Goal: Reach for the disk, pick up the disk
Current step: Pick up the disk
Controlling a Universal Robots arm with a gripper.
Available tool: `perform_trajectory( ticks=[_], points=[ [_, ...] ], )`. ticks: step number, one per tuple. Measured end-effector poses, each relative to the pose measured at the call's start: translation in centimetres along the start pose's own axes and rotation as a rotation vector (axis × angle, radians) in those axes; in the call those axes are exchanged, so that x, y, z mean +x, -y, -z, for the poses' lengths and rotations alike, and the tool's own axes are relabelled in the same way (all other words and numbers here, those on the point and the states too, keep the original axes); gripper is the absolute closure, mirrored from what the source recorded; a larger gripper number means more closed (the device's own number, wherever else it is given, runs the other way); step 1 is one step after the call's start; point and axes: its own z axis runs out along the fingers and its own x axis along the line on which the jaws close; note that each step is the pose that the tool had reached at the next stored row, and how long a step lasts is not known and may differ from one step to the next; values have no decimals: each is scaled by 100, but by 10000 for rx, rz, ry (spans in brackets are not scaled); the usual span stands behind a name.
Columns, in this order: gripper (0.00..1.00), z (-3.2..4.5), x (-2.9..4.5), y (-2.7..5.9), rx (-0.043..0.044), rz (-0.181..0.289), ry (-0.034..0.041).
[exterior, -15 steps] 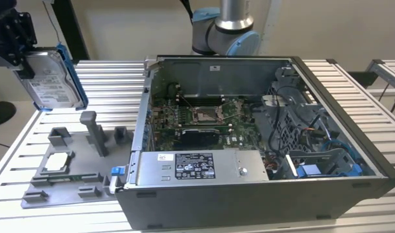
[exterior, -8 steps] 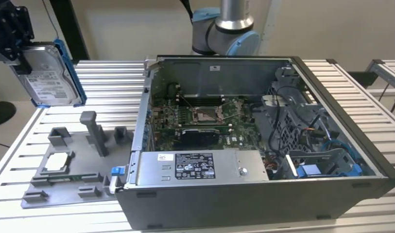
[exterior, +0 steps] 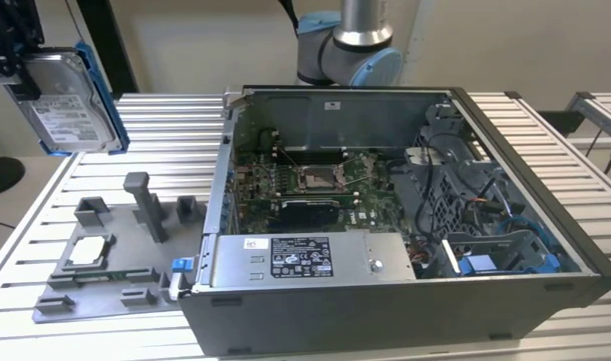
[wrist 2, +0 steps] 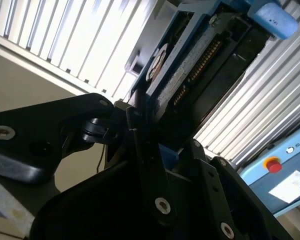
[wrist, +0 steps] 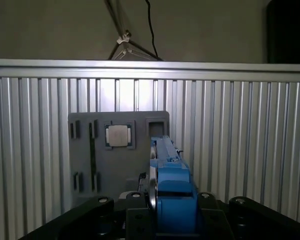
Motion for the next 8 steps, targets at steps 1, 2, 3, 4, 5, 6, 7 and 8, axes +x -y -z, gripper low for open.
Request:
perform_trajectory(
  ticks=[1, 2, 3, 4, 5, 6, 7, 8],
  points=[
    [100, 29, -1, 0, 2, 0, 0],
    [100, 59, -2, 0, 6, 0, 0],
    [100, 87, -2, 0, 8, 1, 0],
    [100, 116, -3, 0, 11, 1, 0],
    [100, 141, -4, 1, 16, 1, 0],
    [100, 164, -4, 1, 19, 1, 1],
    [100, 188, -5, 1, 23, 2, 1],
    [100, 213, -6, 1, 26, 2, 0]
  ],
)
